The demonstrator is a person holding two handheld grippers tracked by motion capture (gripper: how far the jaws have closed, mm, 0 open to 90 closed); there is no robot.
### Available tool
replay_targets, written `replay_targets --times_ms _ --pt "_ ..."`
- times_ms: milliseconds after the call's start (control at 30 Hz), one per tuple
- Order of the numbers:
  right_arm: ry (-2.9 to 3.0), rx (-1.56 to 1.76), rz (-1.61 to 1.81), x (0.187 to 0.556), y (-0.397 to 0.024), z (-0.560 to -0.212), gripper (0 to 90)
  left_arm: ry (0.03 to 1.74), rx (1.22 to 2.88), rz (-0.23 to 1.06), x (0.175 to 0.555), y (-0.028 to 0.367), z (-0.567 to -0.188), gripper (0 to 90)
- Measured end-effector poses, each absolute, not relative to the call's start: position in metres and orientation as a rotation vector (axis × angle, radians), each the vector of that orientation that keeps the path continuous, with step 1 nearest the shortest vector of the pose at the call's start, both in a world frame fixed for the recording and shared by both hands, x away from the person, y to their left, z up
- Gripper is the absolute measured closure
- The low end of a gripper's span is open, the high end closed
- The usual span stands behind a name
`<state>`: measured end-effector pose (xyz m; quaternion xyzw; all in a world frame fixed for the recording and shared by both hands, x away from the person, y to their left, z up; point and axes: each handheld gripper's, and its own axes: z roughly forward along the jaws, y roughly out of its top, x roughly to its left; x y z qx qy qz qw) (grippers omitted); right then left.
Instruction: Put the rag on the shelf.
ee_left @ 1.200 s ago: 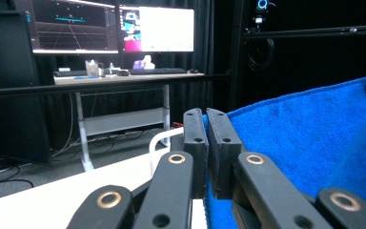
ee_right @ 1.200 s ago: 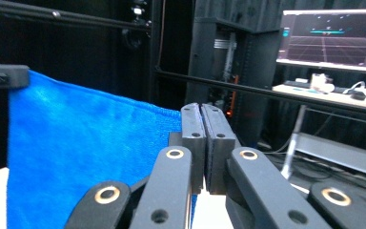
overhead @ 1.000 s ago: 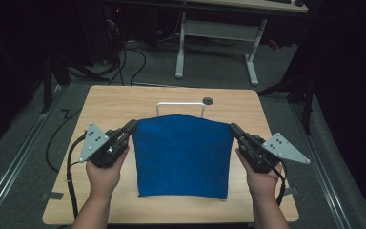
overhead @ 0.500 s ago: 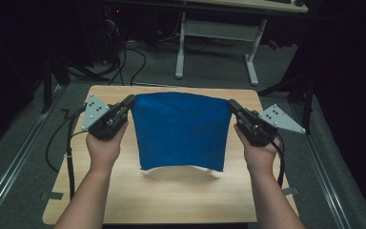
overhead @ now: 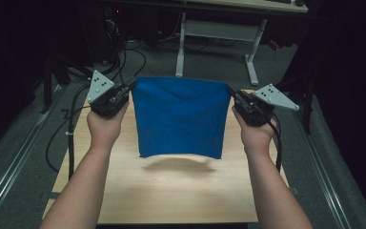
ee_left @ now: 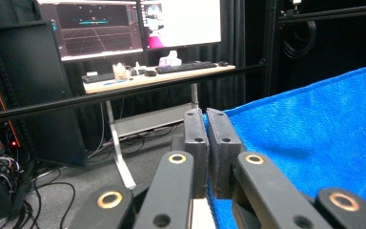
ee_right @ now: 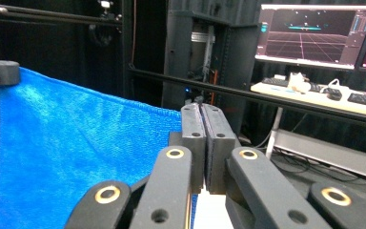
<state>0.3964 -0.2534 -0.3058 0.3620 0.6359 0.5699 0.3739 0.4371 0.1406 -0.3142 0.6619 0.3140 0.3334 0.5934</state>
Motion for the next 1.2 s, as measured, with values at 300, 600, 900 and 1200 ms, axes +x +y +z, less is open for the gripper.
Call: replay_targets --times_ms 300,600,900,1200 --pt "1.66 0.99 1.414 0.428 -0.253 -0.311 89.7 0.8 1.604 0.834 0.472 0.141 -0.315 88.0" --pt "1.687 1.032 1.336 0.459 -0.25 -0.319 89.7 0.854 1.646 0.822 0.498 0.136 -0.331 88.0" --pt "1.743 1.098 1.257 0.49 -0.251 -0.341 89.6 0.918 1.739 0.776 0.522 0.129 -0.352 88.1" --pt "1.832 1.177 1.176 0.498 -0.255 -0.383 89.6 0.97 1.858 0.681 0.529 0.122 -0.402 88.0"
